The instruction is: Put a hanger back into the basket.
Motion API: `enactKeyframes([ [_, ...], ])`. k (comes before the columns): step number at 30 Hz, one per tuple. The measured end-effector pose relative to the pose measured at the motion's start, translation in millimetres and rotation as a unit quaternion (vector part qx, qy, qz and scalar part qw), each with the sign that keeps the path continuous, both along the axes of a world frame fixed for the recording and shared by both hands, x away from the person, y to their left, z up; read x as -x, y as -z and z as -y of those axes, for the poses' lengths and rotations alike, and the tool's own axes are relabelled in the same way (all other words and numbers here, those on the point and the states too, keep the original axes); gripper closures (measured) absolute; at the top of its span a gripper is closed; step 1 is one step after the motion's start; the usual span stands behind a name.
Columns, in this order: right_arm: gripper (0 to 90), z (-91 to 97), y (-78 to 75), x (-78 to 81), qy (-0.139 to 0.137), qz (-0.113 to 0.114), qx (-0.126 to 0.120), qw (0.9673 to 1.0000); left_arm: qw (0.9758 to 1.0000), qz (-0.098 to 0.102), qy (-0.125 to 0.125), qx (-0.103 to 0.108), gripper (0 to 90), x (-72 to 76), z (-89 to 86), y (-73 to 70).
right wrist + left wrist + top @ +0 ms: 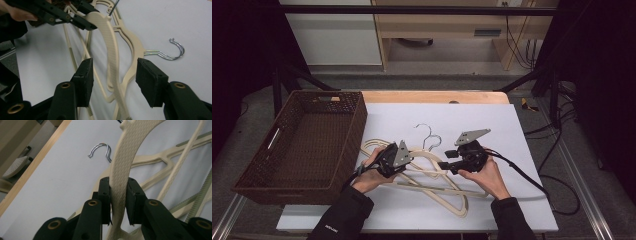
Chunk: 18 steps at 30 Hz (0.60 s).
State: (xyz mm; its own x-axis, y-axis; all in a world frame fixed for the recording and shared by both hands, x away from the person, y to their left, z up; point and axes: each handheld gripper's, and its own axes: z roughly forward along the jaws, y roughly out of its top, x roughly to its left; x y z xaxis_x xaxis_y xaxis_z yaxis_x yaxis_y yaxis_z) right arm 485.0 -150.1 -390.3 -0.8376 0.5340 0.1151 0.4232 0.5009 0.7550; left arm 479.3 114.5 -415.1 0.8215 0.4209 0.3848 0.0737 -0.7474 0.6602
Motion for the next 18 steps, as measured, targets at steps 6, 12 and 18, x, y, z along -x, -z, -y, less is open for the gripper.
enactKeyframes([
  [6,55.2,-16.6,8.1,-13.9,-0.031,-0.024,0.011,0.9992,0.9999,0.006,0.013,-0.008,76.1,7.7,-0.5,-2.0],
  [12,75.1,-19.7,14.5,-18.1,-0.062,-0.064,0.016,0.9959,0.9997,0.007,0.021,-0.007,76.1,14.6,1.9,-2.2],
  [18,83.0,-17.8,11.9,-16.3,-0.092,-0.089,0.004,0.9918,0.9997,0.004,0.023,0.002,76.1,21.2,2.1,-4.7],
])
